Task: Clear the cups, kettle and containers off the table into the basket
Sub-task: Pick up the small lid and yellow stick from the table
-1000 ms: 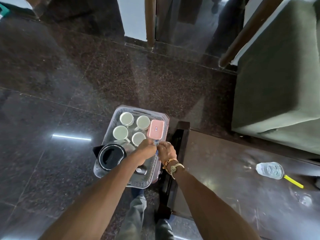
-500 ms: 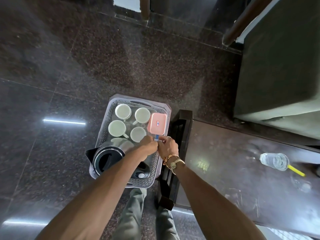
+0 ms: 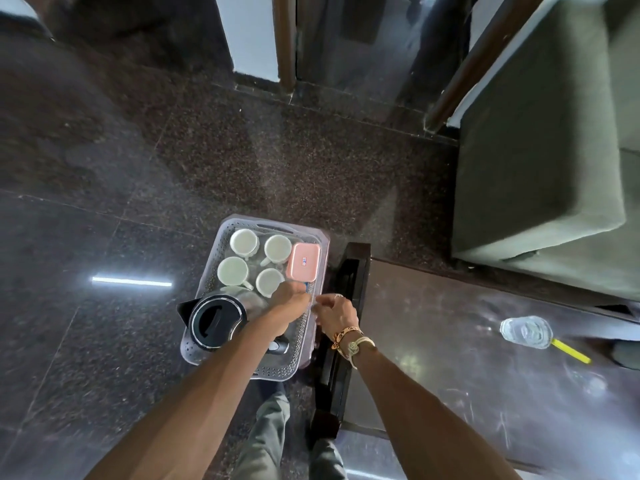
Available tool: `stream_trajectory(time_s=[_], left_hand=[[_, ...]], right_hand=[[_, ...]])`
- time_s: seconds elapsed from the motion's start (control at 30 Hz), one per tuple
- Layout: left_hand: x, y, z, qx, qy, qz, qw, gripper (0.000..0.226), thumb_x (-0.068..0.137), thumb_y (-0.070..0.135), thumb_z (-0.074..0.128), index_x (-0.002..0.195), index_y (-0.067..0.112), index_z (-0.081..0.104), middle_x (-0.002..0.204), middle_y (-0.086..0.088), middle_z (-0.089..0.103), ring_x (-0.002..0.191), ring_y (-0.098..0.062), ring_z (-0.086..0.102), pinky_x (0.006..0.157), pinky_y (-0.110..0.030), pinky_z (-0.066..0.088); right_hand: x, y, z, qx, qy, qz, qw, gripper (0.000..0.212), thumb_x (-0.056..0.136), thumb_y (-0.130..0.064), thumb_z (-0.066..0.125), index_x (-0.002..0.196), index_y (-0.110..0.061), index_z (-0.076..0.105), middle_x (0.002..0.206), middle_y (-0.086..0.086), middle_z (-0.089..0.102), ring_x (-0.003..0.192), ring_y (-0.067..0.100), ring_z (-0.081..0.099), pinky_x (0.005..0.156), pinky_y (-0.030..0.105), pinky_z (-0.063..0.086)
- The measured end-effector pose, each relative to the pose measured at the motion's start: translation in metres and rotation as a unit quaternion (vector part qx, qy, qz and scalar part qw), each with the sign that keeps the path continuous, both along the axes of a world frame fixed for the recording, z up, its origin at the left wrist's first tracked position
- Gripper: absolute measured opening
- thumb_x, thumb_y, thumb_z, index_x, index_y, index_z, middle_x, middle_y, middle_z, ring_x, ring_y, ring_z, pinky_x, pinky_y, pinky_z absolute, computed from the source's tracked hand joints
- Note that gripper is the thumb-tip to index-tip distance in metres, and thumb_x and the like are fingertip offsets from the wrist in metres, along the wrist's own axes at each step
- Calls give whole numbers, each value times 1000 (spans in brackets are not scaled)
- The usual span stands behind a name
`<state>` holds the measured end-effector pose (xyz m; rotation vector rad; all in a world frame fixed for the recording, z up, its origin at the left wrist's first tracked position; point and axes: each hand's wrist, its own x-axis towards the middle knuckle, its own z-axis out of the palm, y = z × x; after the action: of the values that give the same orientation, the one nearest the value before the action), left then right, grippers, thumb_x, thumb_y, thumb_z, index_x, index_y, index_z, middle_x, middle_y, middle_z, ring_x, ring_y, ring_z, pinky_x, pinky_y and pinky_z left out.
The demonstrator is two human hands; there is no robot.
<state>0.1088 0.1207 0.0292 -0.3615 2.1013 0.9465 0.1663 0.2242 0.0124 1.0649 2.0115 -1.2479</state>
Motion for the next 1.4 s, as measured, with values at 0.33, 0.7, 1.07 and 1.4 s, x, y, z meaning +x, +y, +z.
stream_trajectory(time_s=[0.33, 0.7, 1.07, 1.4], left_hand=[[59, 61, 112, 102, 88, 21, 991, 15, 91, 22, 65, 101, 14, 71, 87, -7, 65, 80, -22, 62, 71, -32, 54], [125, 172, 201, 223, 123, -96, 962, 8, 95, 21, 60, 91, 22, 67, 90, -5, 68, 73, -16, 59, 59, -25, 47], [231, 226, 193, 261, 77, -258, 927, 8, 93, 13, 58, 92, 12, 67, 83, -6, 61, 64, -13, 50, 55, -22, 40], [305, 282, 195, 267, 72, -342, 898, 16, 93, 13, 60, 104, 4, 66, 84, -4, 59, 69, -11, 50, 54, -18, 39]], right_hand=[[62, 75, 110, 42, 127, -9, 991, 25, 73, -46, 61, 83, -29, 75, 77, -4, 70, 82, 20, 70, 83, 39, 59], [173, 177, 220, 133, 199, -169, 956, 28, 84, -37, 67, 100, -15, 76, 106, 12, 74, 105, 28, 65, 88, 30, 50], [315, 180, 205, 173, 159, -316, 919, 25, 82, -41, 71, 100, -24, 78, 98, -2, 77, 96, 14, 70, 80, 21, 49], [402, 224, 201, 184, 187, -412, 873, 26, 60, -60, 67, 73, -38, 75, 78, -9, 76, 77, 14, 73, 78, 41, 61]])
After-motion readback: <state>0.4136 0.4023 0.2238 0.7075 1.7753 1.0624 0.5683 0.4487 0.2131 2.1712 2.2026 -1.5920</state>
